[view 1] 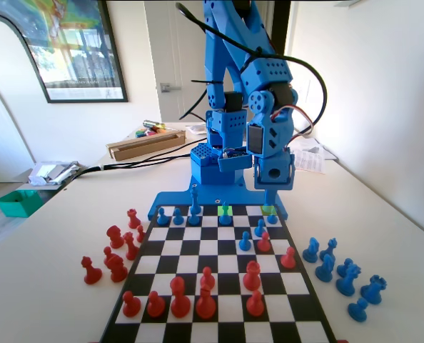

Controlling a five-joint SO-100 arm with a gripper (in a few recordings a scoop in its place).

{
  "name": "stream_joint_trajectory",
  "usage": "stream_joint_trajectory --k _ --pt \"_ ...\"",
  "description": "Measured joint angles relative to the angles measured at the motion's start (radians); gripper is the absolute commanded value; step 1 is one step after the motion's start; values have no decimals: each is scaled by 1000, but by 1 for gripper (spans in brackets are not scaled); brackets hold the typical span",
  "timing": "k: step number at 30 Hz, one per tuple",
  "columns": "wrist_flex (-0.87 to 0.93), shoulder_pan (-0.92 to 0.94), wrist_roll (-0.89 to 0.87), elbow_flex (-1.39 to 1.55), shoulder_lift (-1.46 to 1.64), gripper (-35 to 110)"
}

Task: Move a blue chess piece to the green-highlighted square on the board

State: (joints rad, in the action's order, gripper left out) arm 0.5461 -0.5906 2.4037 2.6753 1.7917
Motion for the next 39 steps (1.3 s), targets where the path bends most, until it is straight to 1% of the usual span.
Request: stream_joint_trajectory --k 10,16,30,39 --pt "0 2 -11 0 0 1" --pt "20 38 -3 0 12 1" --pt "250 115 -11 -57 86 1" --pt "339 207 21 -64 135 1"
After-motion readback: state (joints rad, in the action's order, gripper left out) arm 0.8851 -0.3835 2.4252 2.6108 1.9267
